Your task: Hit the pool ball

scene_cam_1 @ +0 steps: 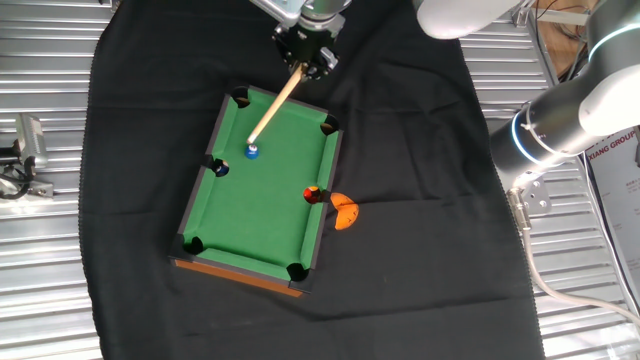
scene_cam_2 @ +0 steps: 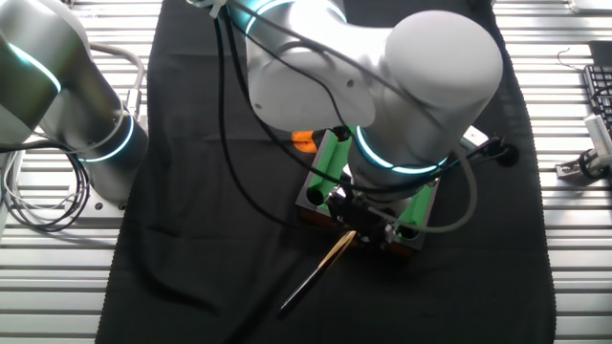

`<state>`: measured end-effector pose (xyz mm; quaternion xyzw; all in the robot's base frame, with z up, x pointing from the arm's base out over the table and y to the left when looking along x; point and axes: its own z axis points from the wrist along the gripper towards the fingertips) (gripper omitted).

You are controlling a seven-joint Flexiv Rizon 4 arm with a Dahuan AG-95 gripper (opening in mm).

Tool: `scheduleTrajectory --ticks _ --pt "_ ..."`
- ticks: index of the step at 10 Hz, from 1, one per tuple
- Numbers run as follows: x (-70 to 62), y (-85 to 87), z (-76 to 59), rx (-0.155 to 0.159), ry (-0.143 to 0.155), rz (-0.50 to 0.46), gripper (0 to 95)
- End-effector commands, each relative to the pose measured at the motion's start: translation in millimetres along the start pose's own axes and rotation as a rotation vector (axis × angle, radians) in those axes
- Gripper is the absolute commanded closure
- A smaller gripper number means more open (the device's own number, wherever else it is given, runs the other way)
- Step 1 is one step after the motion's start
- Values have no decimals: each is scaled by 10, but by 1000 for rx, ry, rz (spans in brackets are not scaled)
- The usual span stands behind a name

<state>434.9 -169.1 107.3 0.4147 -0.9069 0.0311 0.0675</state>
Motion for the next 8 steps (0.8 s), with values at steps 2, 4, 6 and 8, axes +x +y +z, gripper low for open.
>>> scheduleTrajectory --ticks 2,4,6,8 --pt "5 -4 -2 1 -1 -9 950" --pt "12 7 -8 2 0 -37 950" --pt "15 14 -13 3 -2 -51 950" --pt "15 16 -14 10 -4 -77 950"
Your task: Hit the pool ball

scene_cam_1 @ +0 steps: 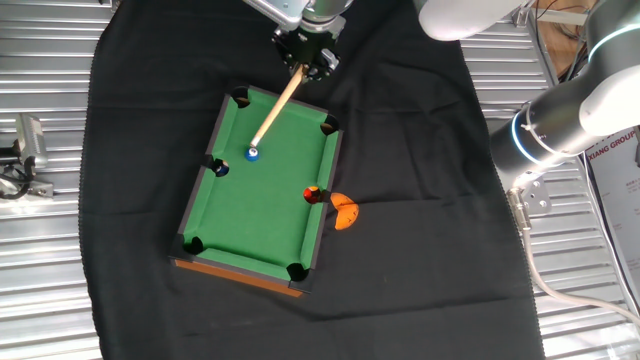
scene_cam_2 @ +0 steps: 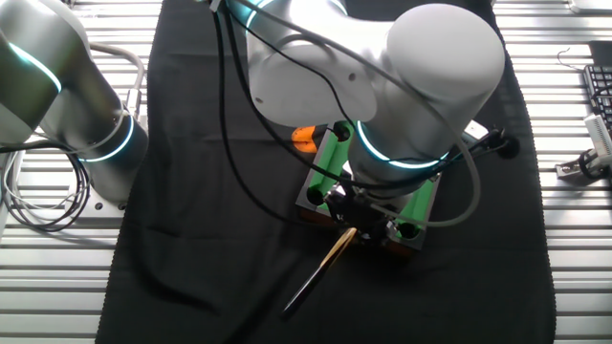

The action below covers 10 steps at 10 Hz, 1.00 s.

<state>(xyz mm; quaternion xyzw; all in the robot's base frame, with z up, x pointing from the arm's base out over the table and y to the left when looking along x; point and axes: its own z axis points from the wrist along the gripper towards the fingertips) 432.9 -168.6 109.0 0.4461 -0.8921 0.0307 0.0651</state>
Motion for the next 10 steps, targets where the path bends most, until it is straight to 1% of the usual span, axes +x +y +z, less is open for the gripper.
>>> scheduleTrajectory --ticks 1,7,9,10 --pt "3 -1 1 3 -1 -10 950" --pt "-23 6 8 3 -6 -2 950" --pt "-63 14 13 4 -4 7 950" --pt "-123 26 21 3 -5 21 950"
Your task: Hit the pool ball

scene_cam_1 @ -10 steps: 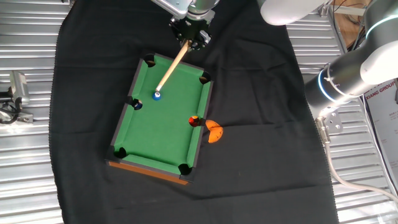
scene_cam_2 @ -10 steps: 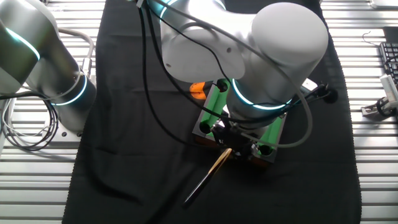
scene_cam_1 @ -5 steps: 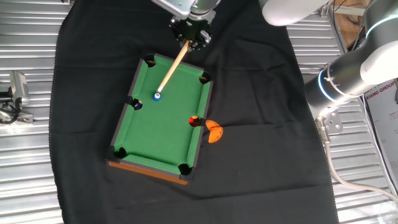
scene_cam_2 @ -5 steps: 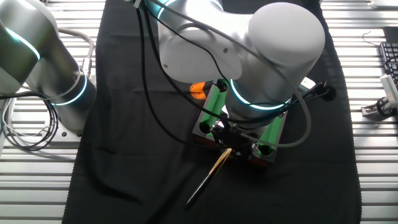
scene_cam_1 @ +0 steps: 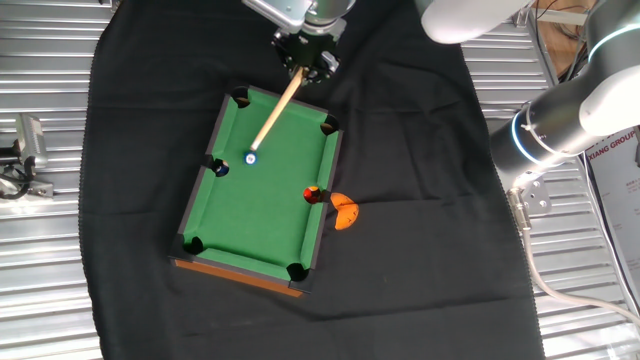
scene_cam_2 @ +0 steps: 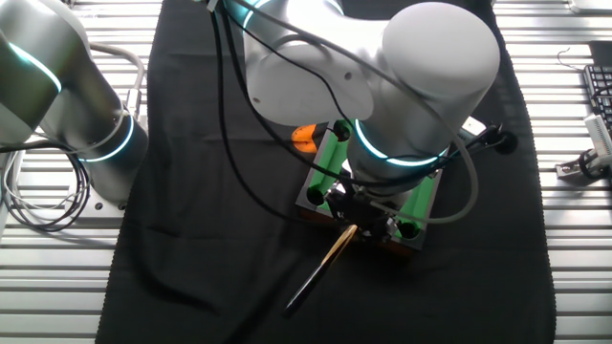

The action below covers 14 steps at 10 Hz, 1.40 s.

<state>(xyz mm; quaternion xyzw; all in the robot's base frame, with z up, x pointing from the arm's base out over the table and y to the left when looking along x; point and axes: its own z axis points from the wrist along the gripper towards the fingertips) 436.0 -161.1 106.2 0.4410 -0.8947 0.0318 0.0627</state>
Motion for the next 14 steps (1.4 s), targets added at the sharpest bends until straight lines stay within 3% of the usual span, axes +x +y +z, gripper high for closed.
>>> scheduleTrajectory --ticks 1,4,9,12,14 --pt "-78 16 5 2 2 16 950" --pt "-102 21 -1 5 8 16 950" --pt "-12 22 -9 9 11 -29 950" --pt "-11 77 -40 41 28 -124 950" --pt "-11 85 -44 44 26 -121 950"
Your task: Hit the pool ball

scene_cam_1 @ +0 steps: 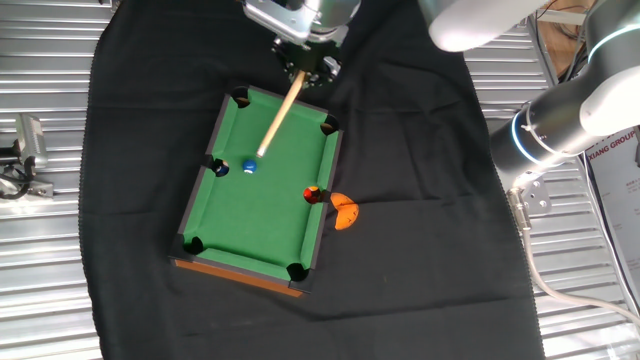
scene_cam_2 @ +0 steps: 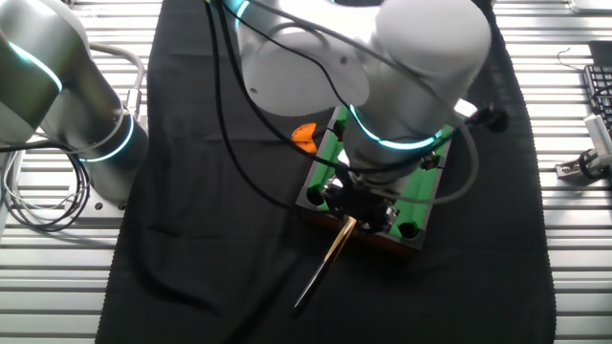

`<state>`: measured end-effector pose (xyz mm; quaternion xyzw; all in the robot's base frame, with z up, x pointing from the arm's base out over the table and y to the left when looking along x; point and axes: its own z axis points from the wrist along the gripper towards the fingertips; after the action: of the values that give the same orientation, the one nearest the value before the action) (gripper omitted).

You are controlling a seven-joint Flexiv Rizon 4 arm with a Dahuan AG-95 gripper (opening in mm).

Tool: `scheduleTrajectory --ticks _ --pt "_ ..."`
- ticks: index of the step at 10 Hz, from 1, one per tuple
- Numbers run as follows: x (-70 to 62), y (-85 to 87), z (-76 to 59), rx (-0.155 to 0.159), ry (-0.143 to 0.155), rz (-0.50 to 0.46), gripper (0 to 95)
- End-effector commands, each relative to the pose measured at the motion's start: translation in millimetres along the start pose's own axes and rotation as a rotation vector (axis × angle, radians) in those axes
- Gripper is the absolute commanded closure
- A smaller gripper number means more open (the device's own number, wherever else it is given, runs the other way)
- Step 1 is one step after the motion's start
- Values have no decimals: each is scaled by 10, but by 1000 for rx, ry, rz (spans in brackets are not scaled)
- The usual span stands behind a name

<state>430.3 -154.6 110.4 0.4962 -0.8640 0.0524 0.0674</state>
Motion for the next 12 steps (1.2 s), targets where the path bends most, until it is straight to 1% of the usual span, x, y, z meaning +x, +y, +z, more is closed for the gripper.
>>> scheduleTrajectory --ticks 1,4,6,12 --pt "0 -1 1 2 -1 7 950" --pt "2 -1 1 -1 3 41 950" --pt "3 -1 2 -6 0 68 950" --pt "4 -1 1 -10 -8 95 950"
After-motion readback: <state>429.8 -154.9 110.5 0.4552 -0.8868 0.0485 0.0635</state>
